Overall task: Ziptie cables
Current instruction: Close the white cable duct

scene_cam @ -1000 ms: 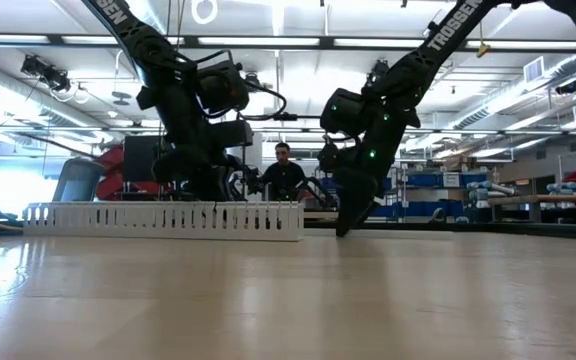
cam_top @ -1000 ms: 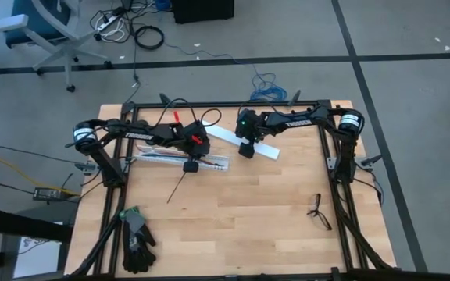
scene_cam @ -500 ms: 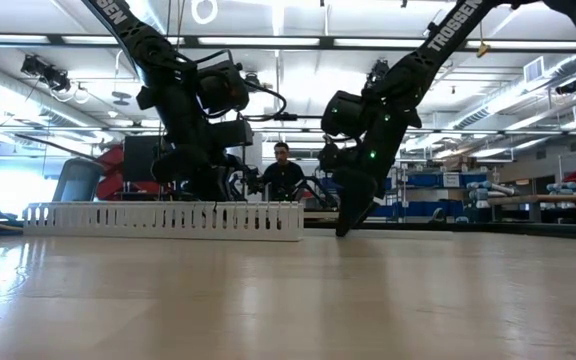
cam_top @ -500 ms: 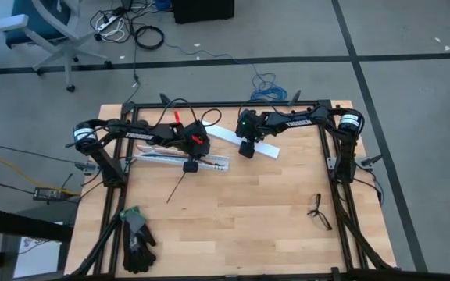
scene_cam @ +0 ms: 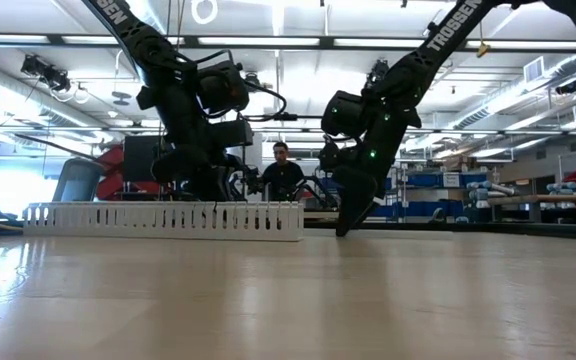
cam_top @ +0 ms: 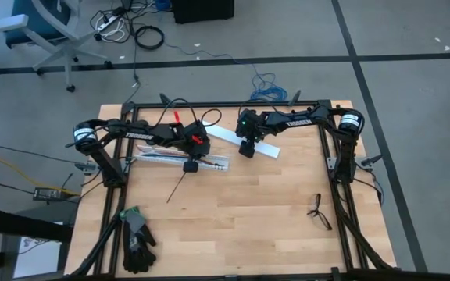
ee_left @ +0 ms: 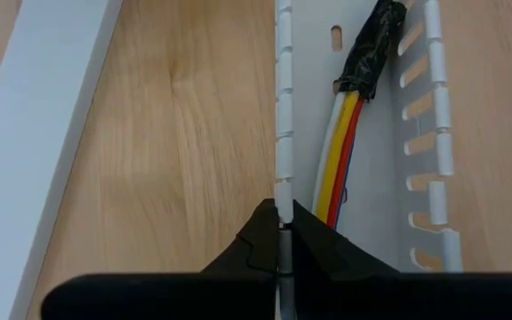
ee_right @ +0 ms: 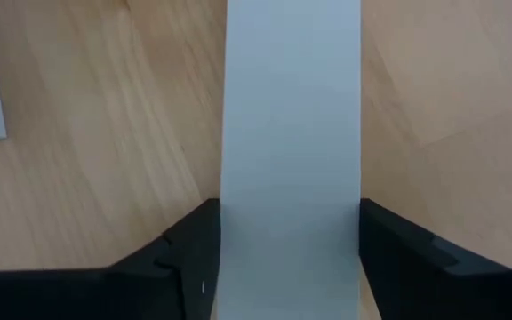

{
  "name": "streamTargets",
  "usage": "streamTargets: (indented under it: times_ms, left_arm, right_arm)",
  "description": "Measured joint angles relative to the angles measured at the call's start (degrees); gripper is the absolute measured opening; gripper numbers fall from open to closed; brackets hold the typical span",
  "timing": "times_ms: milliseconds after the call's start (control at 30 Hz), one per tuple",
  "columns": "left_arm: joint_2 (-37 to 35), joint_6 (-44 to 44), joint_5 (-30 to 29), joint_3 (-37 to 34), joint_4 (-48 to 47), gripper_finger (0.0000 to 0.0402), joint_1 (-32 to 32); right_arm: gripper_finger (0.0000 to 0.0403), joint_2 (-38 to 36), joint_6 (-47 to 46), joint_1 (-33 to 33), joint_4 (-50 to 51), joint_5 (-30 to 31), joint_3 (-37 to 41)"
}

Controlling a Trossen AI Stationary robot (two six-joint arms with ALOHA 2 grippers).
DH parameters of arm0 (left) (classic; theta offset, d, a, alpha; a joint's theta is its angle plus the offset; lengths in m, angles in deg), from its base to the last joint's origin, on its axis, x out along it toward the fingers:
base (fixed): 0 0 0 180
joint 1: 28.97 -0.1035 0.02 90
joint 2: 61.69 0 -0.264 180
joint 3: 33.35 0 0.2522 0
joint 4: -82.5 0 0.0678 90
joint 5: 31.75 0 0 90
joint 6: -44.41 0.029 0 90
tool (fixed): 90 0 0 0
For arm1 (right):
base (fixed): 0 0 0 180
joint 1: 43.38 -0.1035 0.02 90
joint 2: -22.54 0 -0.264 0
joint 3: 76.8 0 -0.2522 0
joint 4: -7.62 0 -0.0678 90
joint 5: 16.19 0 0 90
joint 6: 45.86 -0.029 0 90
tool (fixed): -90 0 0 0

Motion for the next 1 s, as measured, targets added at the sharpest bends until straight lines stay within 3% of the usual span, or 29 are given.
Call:
streamTargets:
  times_ms: [1000]
  left_arm:
    - [0.0, 0.1, 0.0, 0.0, -0.2, 0.0019, -0.1]
  right_arm:
    - [0.0211, -7.0, -3.6, -3.6, 6.3, 1.3, 1.0]
